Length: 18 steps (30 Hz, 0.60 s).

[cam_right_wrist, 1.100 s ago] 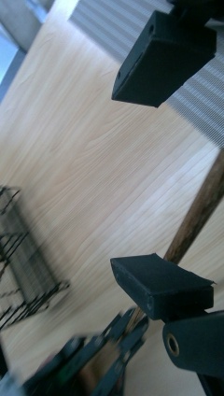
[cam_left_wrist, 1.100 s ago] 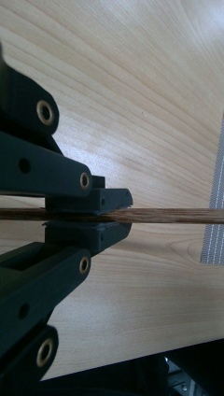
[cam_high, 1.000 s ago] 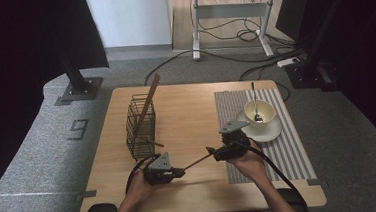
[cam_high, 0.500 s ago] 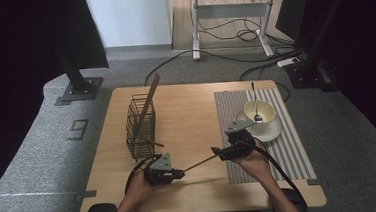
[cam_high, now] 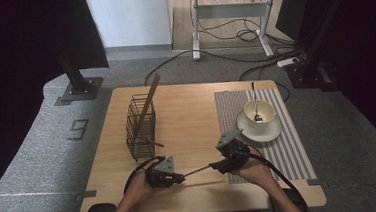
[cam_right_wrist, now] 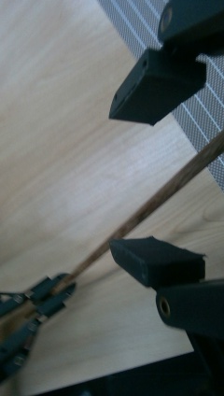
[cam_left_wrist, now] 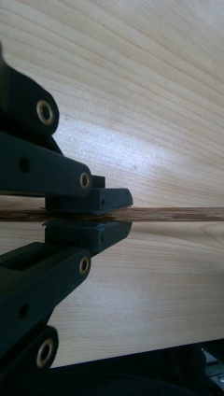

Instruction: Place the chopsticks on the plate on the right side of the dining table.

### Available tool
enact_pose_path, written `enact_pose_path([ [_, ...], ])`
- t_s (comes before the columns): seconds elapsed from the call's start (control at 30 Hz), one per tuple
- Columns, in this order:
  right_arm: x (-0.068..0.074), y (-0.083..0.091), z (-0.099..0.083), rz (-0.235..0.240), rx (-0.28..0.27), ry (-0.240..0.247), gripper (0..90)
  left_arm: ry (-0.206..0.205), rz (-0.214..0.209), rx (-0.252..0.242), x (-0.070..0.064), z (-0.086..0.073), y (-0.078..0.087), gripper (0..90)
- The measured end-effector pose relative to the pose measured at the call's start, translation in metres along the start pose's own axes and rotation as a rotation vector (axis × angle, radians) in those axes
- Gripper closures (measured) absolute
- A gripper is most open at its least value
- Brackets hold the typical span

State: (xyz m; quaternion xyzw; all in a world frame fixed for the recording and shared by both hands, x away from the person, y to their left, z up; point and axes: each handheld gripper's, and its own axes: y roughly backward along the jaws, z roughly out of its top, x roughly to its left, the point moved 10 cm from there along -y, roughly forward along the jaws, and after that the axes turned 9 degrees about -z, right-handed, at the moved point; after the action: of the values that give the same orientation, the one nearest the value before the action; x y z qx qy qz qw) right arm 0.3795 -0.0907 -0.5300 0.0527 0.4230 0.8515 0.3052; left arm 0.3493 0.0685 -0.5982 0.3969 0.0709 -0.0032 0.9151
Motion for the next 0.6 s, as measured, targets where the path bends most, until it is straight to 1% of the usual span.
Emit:
enact_pose_path([
  [0.17, 0.011, -0.005, -0.006, 0.031, 0.042, 0.083, 44.7, 0.001, -0.002, 0.007, 0.0, -0.001, 0.0, 84.7],
  [0.37, 0.016, -0.011, -0.014, 0.016, 0.094, 0.148, 53.3, -0.011, -0.012, 0.018, -0.002, 0.0, -0.003, 84.8],
  [0.5, 0.02, -0.015, -0.018, 0.017, 0.12, 0.184, 59.4, -0.022, -0.019, 0.029, -0.004, 0.001, -0.006, 84.7],
  [0.6, 0.022, -0.017, -0.02, 0.015, 0.13, 0.216, 65.3, -0.02, -0.018, 0.033, -0.003, 0.001, -0.008, 84.7],
])
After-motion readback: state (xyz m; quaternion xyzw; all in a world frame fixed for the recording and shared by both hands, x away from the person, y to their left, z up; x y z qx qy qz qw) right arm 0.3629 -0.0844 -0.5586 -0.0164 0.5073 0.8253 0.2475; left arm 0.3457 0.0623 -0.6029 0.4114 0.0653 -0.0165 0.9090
